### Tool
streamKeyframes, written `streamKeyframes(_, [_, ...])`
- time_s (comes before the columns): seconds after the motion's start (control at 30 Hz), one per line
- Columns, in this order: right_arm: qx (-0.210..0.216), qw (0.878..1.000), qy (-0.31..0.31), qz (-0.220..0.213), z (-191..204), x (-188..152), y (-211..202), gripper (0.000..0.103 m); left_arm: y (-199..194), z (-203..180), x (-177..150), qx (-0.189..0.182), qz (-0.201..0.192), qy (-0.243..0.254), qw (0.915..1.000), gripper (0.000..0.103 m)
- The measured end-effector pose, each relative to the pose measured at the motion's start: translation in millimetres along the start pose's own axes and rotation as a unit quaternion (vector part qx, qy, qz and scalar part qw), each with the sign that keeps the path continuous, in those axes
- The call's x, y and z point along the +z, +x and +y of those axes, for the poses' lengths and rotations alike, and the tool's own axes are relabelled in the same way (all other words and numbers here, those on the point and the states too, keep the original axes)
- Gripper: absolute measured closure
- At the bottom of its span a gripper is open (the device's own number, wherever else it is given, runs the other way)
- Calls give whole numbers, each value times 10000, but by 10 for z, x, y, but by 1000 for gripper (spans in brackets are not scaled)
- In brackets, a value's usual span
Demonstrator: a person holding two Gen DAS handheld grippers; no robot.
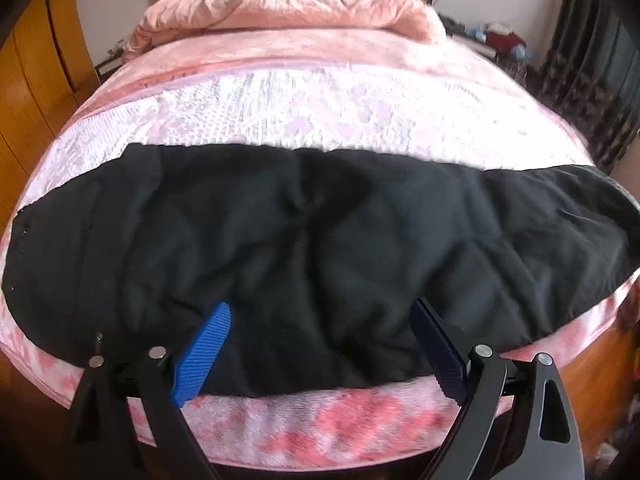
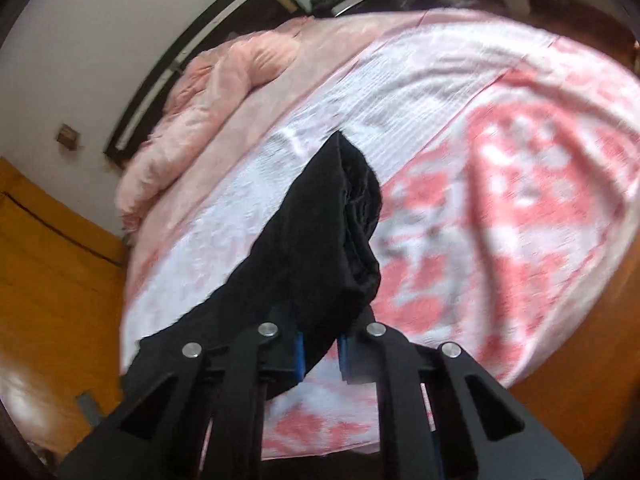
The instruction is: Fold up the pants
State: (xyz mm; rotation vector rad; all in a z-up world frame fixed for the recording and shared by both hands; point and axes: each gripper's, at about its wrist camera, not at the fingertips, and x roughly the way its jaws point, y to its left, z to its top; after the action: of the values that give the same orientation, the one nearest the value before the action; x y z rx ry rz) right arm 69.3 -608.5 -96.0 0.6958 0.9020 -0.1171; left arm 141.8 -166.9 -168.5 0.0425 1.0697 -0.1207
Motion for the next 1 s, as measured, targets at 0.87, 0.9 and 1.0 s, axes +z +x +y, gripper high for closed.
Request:
streamKeyframes(0.87, [116, 9653, -2594, -269, 2148, -650, -74, 91, -481, 1150, -335, -21, -261, -1178, 9927, 11])
streamKeyframes(0.9, [125, 9622, -2714, -213, 2261, -724, -10, 90, -498, 1194, -345, 5, -272, -1208, 9923, 11])
streamKeyframes(1.0, [258, 9555, -2937, 24, 2507, -943, 183, 90, -518, 1301, -311, 103, -319, -1323, 9906, 11])
